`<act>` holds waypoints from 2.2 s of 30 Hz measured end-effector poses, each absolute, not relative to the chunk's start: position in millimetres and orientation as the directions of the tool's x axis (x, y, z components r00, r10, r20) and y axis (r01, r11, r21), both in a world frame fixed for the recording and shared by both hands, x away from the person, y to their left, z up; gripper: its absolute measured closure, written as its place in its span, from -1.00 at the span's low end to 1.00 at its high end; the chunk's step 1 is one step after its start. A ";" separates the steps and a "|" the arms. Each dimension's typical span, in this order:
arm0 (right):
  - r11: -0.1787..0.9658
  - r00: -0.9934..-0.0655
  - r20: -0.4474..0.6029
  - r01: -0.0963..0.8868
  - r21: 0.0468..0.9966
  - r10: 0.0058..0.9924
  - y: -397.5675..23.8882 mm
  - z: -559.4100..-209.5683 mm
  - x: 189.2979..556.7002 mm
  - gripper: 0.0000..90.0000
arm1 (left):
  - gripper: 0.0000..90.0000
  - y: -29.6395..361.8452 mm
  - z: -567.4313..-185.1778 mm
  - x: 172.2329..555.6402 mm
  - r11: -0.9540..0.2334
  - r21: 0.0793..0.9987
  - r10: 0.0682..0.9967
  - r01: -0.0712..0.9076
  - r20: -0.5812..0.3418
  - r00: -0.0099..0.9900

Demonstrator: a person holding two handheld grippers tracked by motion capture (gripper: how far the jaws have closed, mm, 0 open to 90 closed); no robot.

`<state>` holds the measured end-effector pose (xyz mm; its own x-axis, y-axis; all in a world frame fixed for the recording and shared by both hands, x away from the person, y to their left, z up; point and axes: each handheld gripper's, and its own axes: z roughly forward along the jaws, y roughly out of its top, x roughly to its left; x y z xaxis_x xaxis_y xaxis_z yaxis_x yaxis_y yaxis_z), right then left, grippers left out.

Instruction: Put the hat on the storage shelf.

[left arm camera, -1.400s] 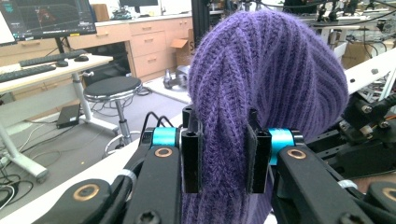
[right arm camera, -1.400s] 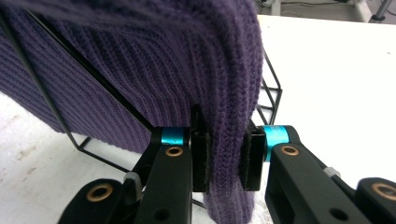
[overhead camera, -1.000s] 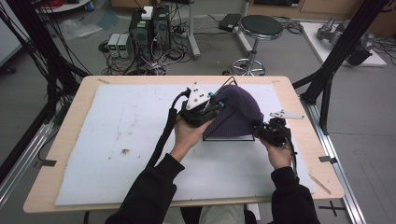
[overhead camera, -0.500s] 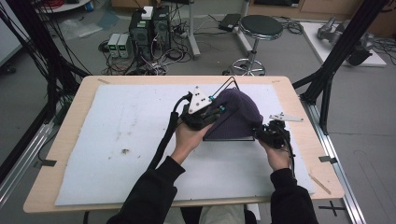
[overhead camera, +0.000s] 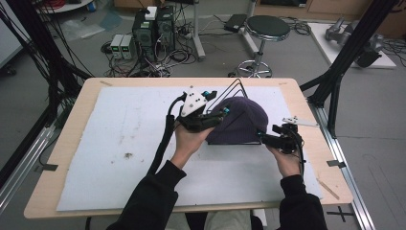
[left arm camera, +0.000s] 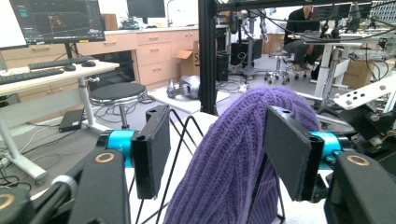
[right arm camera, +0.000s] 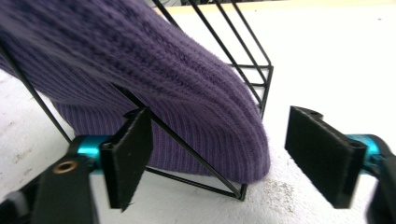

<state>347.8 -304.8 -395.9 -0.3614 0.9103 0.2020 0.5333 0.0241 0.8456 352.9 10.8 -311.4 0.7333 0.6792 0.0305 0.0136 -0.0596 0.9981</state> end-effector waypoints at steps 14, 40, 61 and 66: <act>0.008 -0.327 0.146 0.426 0.905 0.934 -301.8 -383.4 320.4 -0.74 | -0.40 61.2 -306.3 348.2 -0.058 0.998 0.748 0.008 0.038 0.662; 0.012 -0.267 0.057 0.251 0.968 0.962 -310.0 -379.8 292.0 -0.73 | -0.51 157.1 -325.8 321.6 -0.079 0.997 0.874 0.007 0.066 0.481; -0.039 -0.176 0.067 0.158 0.987 0.982 -318.2 -401.4 280.6 -0.72 | -0.63 238.1 -370.8 290.1 -0.039 0.998 0.971 0.046 0.027 0.237; -0.018 -0.161 0.043 0.156 0.988 0.986 -317.0 -408.1 280.8 -0.66 | -0.64 250.9 -387.0 285.4 -0.020 0.997 0.982 0.079 0.004 0.191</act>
